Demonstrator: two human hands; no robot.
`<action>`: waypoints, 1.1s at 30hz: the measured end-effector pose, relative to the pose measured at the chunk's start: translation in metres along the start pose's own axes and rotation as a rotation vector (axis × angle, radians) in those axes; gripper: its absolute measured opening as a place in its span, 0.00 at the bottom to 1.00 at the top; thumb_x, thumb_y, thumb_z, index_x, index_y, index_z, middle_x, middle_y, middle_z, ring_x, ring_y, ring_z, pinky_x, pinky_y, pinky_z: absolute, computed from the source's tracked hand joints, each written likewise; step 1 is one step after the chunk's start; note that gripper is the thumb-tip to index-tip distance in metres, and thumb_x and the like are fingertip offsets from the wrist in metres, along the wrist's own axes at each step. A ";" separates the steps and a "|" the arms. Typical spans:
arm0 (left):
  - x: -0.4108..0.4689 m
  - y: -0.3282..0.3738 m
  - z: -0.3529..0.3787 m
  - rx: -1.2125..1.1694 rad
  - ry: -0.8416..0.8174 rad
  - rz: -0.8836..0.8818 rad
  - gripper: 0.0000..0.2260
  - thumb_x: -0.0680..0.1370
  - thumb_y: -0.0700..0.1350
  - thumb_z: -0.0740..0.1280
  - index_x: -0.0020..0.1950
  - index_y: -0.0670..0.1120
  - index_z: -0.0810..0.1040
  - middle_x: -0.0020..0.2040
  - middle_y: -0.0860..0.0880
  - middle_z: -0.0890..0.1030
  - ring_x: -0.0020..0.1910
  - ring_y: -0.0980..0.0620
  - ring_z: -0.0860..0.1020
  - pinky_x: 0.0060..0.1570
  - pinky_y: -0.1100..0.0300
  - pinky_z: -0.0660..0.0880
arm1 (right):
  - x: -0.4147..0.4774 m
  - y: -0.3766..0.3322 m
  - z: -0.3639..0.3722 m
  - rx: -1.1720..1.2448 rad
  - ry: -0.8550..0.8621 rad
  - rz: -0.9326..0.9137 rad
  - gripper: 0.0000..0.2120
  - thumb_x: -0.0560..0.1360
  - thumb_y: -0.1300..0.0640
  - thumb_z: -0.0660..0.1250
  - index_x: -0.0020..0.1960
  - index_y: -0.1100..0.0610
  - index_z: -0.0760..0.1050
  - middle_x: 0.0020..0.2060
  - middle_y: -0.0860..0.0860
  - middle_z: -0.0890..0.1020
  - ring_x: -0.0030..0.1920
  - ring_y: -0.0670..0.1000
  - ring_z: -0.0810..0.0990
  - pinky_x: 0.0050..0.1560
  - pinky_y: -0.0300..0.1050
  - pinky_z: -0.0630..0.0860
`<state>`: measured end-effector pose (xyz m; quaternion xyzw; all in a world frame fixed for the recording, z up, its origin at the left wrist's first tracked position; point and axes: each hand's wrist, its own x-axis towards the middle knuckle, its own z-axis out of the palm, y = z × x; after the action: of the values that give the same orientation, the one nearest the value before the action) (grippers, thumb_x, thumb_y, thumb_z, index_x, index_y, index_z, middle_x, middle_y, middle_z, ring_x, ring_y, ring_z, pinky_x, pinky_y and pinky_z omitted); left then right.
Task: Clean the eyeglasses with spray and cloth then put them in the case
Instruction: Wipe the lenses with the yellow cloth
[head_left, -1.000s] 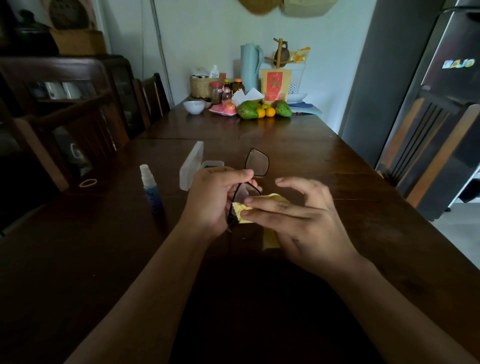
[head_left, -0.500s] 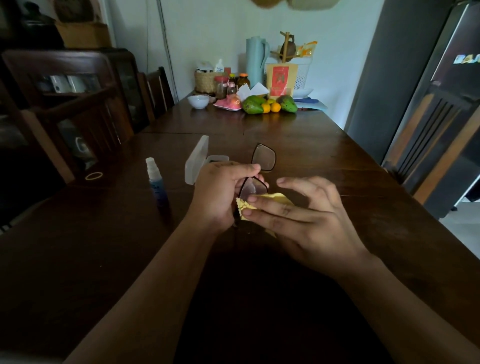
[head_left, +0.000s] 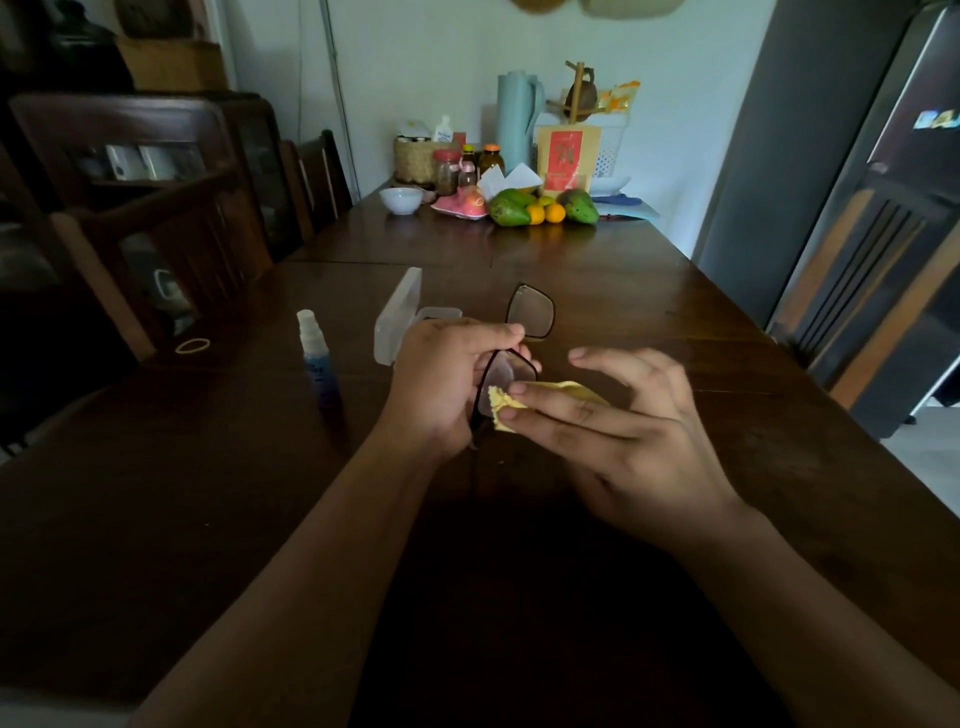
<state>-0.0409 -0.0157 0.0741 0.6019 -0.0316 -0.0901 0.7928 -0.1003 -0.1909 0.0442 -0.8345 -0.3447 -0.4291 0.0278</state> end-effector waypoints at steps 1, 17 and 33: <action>0.000 0.000 0.001 -0.001 -0.003 0.005 0.09 0.75 0.41 0.69 0.39 0.36 0.81 0.32 0.39 0.81 0.25 0.49 0.78 0.27 0.62 0.72 | 0.001 -0.003 0.001 0.007 -0.012 -0.002 0.18 0.80 0.58 0.58 0.65 0.47 0.79 0.65 0.42 0.78 0.68 0.53 0.69 0.64 0.53 0.65; 0.000 -0.001 0.000 0.039 -0.011 -0.006 0.10 0.76 0.43 0.69 0.43 0.35 0.81 0.34 0.41 0.82 0.27 0.49 0.79 0.27 0.63 0.73 | 0.003 -0.001 0.002 0.028 0.023 0.001 0.16 0.78 0.58 0.62 0.61 0.47 0.82 0.63 0.41 0.79 0.68 0.54 0.71 0.64 0.55 0.66; -0.001 0.000 0.001 0.055 0.022 0.017 0.10 0.75 0.41 0.69 0.34 0.39 0.82 0.34 0.40 0.83 0.27 0.48 0.79 0.26 0.62 0.75 | -0.002 0.007 -0.001 0.046 -0.005 0.010 0.18 0.79 0.60 0.59 0.60 0.46 0.82 0.62 0.40 0.79 0.68 0.54 0.69 0.65 0.55 0.64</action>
<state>-0.0421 -0.0165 0.0747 0.6240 -0.0306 -0.0758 0.7771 -0.0976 -0.1979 0.0451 -0.8364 -0.3502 -0.4188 0.0484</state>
